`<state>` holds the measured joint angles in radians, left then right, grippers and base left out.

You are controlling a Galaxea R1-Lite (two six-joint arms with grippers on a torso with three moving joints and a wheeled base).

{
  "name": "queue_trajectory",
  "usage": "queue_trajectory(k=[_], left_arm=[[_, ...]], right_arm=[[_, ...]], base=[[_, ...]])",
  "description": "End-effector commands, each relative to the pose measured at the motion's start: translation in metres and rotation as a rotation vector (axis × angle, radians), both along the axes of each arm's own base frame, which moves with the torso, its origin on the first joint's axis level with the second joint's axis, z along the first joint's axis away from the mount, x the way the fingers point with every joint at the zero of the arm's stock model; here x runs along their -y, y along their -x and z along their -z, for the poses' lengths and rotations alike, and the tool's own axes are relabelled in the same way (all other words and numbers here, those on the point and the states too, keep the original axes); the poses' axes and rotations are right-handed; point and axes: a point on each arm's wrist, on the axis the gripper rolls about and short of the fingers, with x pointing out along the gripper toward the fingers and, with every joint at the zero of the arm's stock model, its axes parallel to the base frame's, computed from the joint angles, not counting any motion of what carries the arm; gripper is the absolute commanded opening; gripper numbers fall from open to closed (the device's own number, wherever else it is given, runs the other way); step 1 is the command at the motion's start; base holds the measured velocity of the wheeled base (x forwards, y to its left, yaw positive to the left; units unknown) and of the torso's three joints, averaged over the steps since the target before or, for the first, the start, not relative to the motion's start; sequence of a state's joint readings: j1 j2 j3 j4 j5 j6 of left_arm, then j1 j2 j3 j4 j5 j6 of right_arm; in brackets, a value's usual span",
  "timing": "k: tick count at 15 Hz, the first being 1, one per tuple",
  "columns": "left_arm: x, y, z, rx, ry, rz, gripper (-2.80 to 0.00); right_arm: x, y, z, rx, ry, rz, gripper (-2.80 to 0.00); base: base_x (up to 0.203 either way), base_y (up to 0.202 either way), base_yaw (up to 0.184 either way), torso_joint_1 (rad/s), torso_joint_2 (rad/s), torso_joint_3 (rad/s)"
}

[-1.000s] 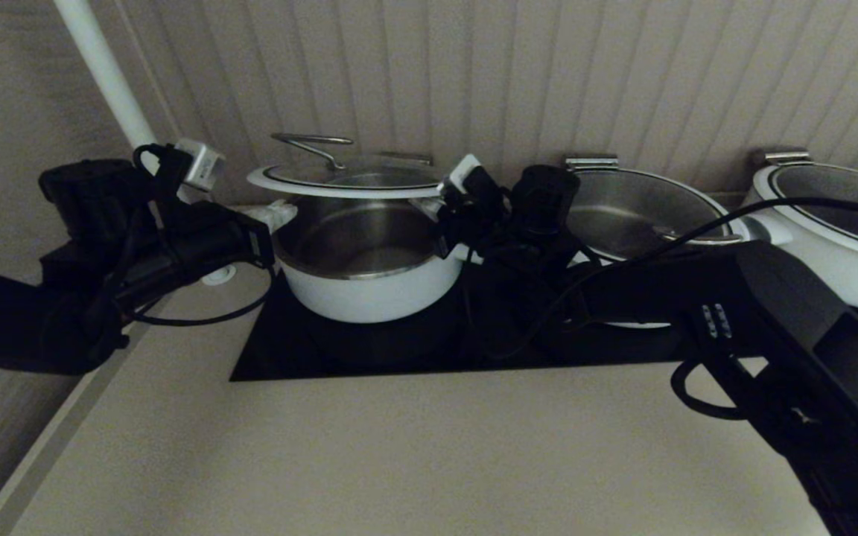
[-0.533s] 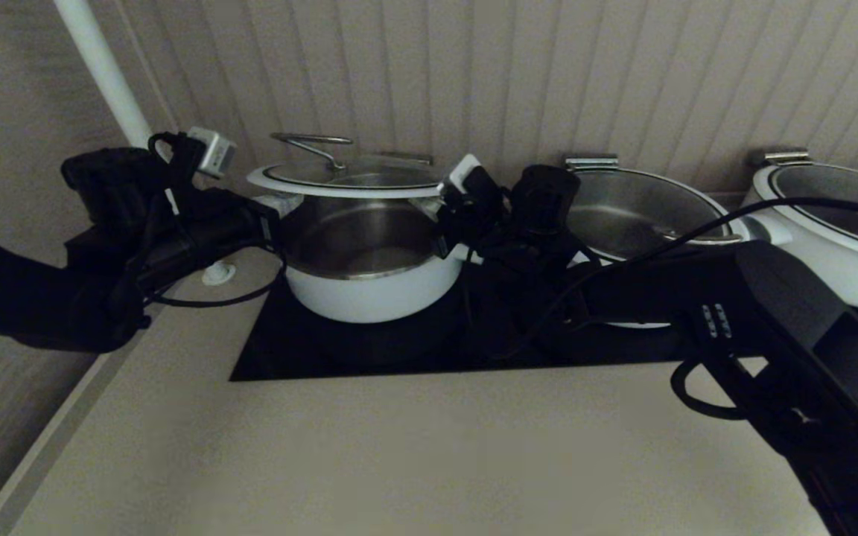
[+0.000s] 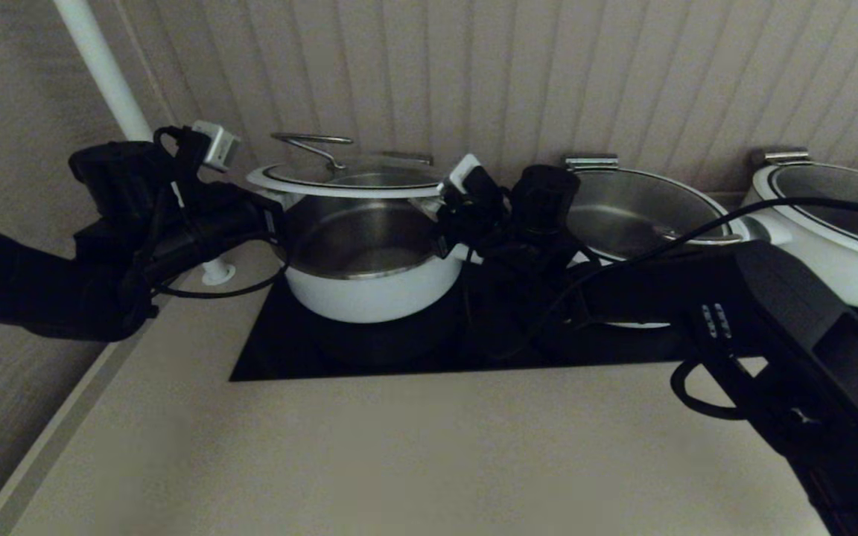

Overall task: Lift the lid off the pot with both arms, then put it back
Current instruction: Open the pot lid completely

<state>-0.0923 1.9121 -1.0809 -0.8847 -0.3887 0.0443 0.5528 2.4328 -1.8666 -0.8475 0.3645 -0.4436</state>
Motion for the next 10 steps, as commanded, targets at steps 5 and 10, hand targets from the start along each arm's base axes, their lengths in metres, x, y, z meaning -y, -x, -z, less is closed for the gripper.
queue_trajectory(k=[5,10], left_arm=[[-0.0003,-0.0039,-0.0014,0.013,0.003,-0.026,-2.80],[0.0000,-0.0081,-0.0025,0.019,0.005,-0.028,-2.80]], right_arm=[[0.0012,0.0015,-0.0049,0.015,-0.005,0.000,-2.80],[0.0009,0.0025,-0.0041,0.013,-0.002,-0.002,-2.80]], base=[[0.000,0.000,0.000,0.000,0.00,0.000],[0.000,0.000,0.000,0.000,0.00,0.000]])
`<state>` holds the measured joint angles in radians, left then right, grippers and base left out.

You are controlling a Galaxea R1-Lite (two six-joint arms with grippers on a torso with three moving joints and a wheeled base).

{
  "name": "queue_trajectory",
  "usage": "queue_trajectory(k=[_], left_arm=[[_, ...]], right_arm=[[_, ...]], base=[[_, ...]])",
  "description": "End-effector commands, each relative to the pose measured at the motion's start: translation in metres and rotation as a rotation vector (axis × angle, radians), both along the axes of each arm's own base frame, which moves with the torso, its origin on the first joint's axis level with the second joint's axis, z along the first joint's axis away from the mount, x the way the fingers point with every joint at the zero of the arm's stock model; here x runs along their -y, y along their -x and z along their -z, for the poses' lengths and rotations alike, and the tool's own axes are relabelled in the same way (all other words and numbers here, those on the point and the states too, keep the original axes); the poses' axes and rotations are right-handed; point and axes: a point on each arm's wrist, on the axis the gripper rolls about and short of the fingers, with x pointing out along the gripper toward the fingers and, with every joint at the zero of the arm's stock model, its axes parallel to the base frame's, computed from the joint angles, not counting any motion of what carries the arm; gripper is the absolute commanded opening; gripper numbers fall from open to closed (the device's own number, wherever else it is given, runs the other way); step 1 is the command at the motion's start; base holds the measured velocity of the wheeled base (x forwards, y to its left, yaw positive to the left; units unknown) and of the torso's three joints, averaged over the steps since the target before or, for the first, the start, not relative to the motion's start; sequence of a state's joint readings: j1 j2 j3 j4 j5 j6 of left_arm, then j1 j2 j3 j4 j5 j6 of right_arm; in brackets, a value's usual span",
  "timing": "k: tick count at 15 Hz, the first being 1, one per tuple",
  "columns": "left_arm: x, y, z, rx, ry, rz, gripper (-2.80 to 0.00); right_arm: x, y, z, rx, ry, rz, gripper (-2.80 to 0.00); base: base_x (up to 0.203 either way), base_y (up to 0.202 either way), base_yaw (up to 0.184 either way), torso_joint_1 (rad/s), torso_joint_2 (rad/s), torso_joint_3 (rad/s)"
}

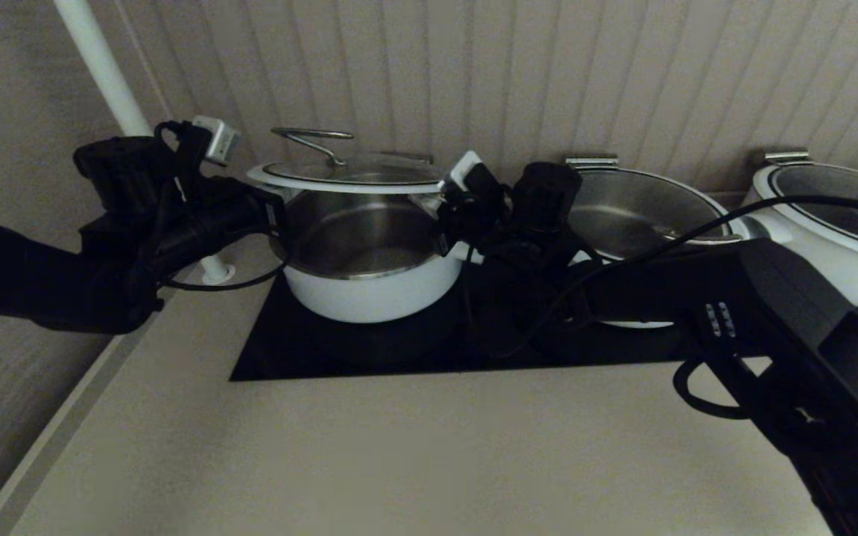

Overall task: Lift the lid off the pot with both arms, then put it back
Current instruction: Open the pot lid completely

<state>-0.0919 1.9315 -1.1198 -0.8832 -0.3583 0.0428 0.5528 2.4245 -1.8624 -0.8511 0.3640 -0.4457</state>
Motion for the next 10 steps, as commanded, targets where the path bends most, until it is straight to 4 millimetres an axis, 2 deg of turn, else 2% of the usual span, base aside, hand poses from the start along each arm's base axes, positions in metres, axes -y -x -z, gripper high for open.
queue_trajectory(k=[1,4,10], left_arm=[[0.000,-0.001,0.001,0.002,0.000,0.002,-2.80],[0.000,-0.001,0.001,0.001,0.000,0.002,-2.80],[0.000,-0.001,0.000,0.005,0.000,0.002,-2.80]], right_arm=[[0.000,0.001,-0.001,0.007,0.002,-0.002,-2.80],[0.000,0.003,-0.001,0.005,0.006,-0.007,-2.80],[0.005,0.014,0.012,-0.041,0.035,-0.016,-2.80]], base=[[0.000,0.000,0.000,0.000,0.00,0.000],[0.000,0.000,0.000,0.000,0.00,0.000],[0.000,0.000,0.000,0.000,0.00,0.000]])
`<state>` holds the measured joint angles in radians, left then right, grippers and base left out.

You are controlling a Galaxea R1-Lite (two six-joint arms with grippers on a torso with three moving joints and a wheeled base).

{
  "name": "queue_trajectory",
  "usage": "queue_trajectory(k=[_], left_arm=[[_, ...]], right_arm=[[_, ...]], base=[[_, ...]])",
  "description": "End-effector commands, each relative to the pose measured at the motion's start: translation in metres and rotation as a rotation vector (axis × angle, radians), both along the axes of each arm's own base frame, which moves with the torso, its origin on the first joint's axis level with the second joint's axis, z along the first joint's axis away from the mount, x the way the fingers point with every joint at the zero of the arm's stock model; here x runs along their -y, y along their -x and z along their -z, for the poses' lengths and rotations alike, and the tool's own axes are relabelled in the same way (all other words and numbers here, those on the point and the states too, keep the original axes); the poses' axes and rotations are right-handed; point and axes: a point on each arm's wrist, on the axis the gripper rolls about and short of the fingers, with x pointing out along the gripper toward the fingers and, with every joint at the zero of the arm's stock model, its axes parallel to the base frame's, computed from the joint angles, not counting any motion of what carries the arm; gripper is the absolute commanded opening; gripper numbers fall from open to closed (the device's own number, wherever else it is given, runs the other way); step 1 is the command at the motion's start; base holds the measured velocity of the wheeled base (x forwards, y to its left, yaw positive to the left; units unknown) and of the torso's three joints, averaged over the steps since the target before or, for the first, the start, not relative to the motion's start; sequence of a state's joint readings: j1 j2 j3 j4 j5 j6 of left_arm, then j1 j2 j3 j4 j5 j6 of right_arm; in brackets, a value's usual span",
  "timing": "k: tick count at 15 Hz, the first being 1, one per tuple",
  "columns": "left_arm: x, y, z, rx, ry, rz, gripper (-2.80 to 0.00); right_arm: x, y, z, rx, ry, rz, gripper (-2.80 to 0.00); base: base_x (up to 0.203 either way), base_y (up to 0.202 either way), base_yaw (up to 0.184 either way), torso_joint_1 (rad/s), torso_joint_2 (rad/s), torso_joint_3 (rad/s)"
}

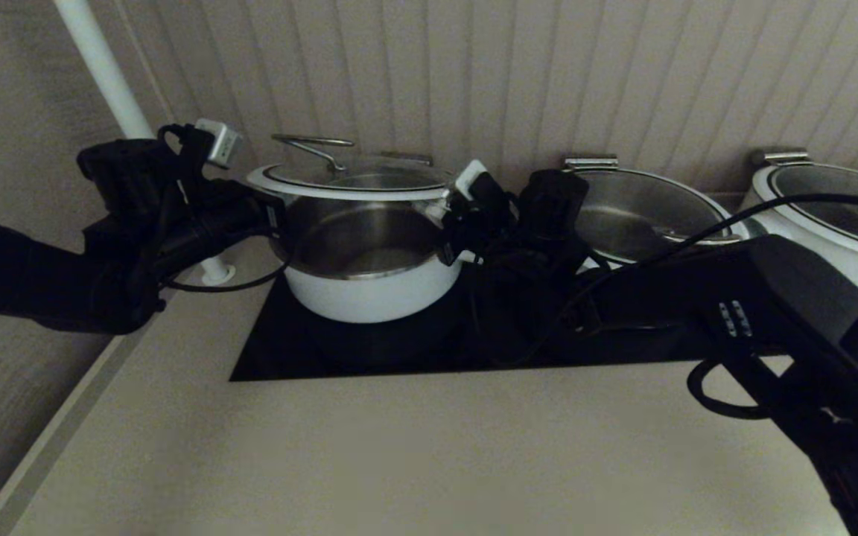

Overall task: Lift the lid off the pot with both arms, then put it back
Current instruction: Open the pot lid completely

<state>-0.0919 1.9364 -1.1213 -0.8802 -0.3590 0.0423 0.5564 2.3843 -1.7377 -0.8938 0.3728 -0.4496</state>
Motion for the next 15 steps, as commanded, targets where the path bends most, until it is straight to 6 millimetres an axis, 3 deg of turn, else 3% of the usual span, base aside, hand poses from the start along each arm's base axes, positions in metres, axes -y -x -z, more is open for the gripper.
queue_trajectory(k=[1,8,15], left_arm=[[0.000,0.000,-0.002,0.012,0.000,0.002,-2.80],[-0.001,0.001,-0.004,0.017,0.001,0.000,-2.80],[-0.001,0.003,-0.006,0.021,0.001,-0.003,-2.80]], right_arm=[[0.003,0.007,0.003,-0.014,0.012,-0.006,-2.80],[0.018,0.031,0.006,-0.066,0.044,-0.013,-2.80],[0.047,0.079,-0.019,-0.095,0.063,-0.016,-2.80]], base=[[0.000,0.000,0.000,0.000,0.00,0.000],[0.000,0.000,0.000,0.000,0.00,0.000],[0.000,0.000,0.000,0.000,0.00,0.000]])
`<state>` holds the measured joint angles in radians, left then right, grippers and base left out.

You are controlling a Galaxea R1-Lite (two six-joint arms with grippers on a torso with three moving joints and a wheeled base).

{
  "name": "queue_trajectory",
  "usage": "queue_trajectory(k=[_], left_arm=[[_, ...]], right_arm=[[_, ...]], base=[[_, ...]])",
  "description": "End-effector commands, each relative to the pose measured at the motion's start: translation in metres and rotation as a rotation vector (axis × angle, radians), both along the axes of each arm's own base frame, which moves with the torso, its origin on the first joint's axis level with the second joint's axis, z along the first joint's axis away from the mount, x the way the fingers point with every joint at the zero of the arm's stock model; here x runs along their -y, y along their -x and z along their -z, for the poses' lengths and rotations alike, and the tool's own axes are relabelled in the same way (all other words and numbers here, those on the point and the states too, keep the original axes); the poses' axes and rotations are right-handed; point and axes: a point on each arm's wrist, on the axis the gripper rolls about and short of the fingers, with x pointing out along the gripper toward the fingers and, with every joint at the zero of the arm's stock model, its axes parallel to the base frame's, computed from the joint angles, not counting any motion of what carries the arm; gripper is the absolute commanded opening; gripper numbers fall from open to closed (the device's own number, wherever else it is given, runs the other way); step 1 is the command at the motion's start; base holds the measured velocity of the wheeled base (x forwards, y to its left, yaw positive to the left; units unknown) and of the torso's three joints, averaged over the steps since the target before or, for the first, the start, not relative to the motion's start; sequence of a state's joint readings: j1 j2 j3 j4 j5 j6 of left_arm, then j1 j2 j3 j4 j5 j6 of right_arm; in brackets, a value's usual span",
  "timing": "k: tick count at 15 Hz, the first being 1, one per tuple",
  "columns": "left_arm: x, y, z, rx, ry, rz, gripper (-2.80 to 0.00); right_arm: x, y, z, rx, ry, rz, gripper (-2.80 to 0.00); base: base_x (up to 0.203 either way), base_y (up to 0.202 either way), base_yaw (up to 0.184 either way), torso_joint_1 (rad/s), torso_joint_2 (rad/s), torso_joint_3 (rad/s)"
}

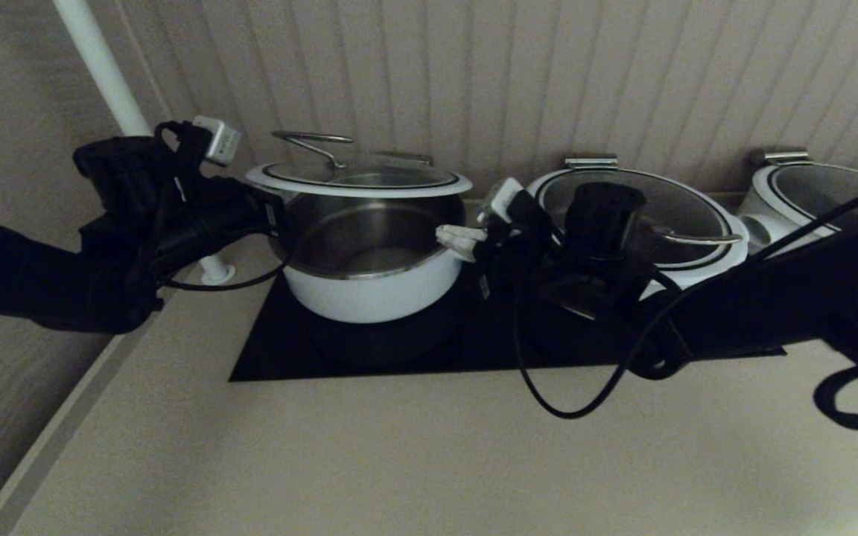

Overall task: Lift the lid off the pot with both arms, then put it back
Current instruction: Open the pot lid completely

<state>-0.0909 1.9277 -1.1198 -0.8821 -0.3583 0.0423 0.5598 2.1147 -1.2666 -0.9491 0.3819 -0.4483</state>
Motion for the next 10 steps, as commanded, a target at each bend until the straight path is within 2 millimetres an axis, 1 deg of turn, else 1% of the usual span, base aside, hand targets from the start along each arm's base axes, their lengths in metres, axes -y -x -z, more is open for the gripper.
queue_trajectory(k=[1,3,7,9,10], left_arm=[[0.000,0.002,-0.003,0.013,0.001,-0.001,-2.80],[0.000,0.003,-0.005,0.018,0.001,-0.003,-2.80],[-0.001,0.004,-0.007,0.025,0.000,-0.003,-2.80],[-0.001,0.004,-0.008,0.028,0.001,-0.003,-2.80],[-0.001,0.005,-0.010,0.031,0.001,-0.003,-2.80]], right_arm=[[0.015,0.025,-0.024,0.027,-0.015,-0.004,-2.80],[0.029,0.046,-0.031,0.014,-0.010,-0.003,-2.80],[0.064,0.098,-0.029,-0.041,0.022,0.012,-2.80],[0.087,0.122,-0.024,-0.069,0.034,0.077,-2.80],[0.101,0.131,-0.019,-0.085,0.038,0.150,-2.80]], base=[[0.000,0.000,0.000,0.000,0.00,0.000],[0.000,0.000,0.000,0.000,0.00,0.000],[0.000,0.000,0.000,0.000,0.00,0.000],[0.000,0.000,0.000,0.000,0.00,0.000],[0.000,0.000,0.000,0.000,0.00,0.000]])
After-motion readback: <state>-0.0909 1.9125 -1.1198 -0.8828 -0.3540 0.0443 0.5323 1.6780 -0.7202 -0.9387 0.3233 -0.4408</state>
